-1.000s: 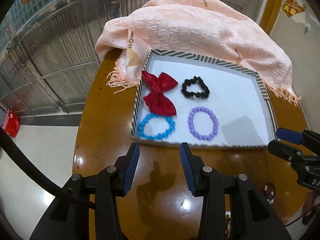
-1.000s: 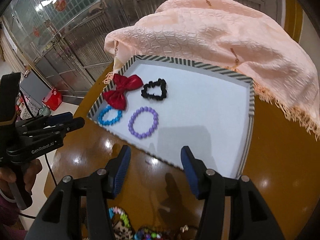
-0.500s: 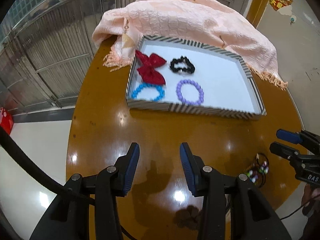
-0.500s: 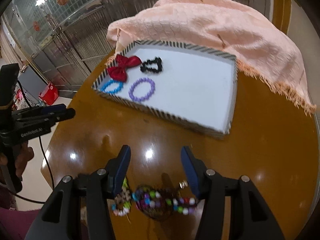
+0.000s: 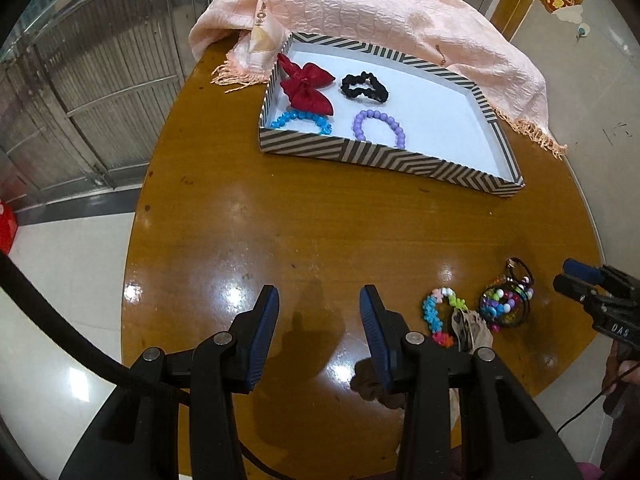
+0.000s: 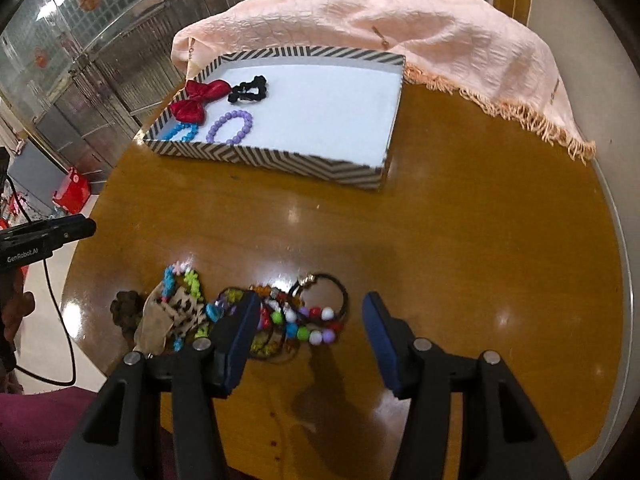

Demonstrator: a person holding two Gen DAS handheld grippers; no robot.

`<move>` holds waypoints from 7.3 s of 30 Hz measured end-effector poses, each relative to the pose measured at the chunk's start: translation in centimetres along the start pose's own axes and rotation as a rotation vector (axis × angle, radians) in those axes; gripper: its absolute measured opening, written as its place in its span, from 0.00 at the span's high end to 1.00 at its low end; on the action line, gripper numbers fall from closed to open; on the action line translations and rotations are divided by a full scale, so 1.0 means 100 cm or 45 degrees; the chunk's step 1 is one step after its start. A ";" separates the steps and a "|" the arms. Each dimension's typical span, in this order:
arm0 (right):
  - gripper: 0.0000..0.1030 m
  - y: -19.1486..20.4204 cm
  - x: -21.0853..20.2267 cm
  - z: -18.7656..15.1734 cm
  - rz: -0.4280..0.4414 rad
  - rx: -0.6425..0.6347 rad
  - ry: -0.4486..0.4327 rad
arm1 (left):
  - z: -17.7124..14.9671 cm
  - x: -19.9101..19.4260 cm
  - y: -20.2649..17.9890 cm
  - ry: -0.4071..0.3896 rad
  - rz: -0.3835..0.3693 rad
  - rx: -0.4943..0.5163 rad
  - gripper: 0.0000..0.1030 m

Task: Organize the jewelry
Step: 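Move both tools back toward the remaining jewelry pile, then grasp the brown scrunchie with the left tool while the right tool grasps black hair ties, then carry the brown scrunchie and black hair ties into the tray and release, then grasp the black hair tie with silver charm using the right tool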

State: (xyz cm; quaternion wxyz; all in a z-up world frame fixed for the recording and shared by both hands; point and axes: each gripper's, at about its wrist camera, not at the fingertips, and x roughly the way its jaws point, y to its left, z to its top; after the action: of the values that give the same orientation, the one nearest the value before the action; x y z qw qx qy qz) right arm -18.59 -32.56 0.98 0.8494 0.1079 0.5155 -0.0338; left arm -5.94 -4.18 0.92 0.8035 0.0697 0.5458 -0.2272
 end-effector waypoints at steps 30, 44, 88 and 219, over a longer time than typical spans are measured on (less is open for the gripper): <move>0.96 0.014 0.030 -0.029 0.100 0.091 0.009 | -0.027 0.006 0.003 0.080 -0.043 -0.007 0.75; 0.96 0.008 -0.022 -0.001 0.113 0.062 -0.155 | -0.036 -0.002 -0.001 0.116 -0.176 0.037 0.75; 0.97 -0.015 -0.010 -0.018 0.103 0.076 -0.125 | -0.014 -0.004 -0.025 0.036 -0.265 0.123 1.00; 0.39 -0.026 0.005 0.005 -0.013 0.140 -0.056 | 0.058 0.010 -0.048 0.000 -0.163 0.147 0.83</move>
State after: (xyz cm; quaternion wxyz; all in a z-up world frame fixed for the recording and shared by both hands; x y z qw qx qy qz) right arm -18.35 -35.14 0.37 0.8532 0.1509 0.4945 -0.0687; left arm -2.88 -10.86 2.93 0.7820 0.0808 0.5350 -0.3093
